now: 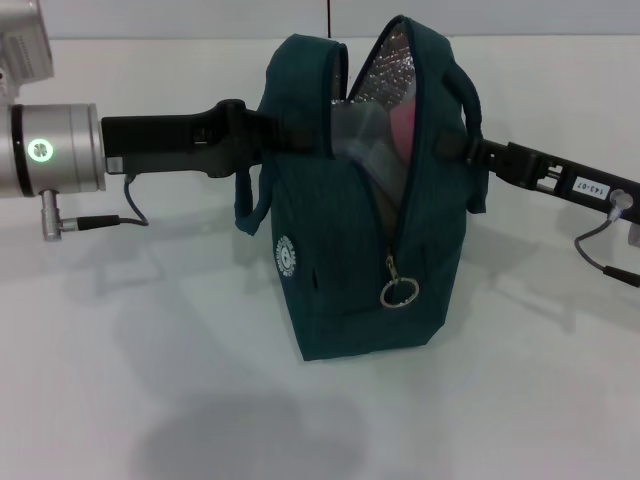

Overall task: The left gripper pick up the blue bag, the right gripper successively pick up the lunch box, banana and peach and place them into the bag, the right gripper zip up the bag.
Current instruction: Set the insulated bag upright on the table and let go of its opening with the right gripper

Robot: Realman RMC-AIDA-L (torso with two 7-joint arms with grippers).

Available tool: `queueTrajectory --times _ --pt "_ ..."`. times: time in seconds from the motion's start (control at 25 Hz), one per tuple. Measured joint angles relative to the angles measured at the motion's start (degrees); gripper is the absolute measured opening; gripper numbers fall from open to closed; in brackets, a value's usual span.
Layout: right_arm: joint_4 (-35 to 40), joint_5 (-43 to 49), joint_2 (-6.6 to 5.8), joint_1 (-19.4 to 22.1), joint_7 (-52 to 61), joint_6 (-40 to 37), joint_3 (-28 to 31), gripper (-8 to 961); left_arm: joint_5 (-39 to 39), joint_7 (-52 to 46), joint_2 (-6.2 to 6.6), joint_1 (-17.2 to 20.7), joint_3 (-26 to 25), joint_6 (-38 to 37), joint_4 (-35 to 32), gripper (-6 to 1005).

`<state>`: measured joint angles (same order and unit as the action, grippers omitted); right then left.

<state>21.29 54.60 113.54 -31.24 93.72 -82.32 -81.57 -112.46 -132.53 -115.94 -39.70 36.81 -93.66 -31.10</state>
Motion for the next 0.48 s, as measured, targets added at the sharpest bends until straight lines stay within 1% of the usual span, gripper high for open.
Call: queueTrajectory --times 0.32,0.48 --pt "-0.12 0.73 0.08 0.50 -1.03 0.10 0.16 84 -0.15 -0.33 -0.04 0.74 -0.21 1.08 0.39 27" --pt "-0.16 0.65 -0.32 1.07 -1.04 -2.15 0.27 73 0.01 -0.35 -0.13 1.18 -0.26 1.16 0.43 27"
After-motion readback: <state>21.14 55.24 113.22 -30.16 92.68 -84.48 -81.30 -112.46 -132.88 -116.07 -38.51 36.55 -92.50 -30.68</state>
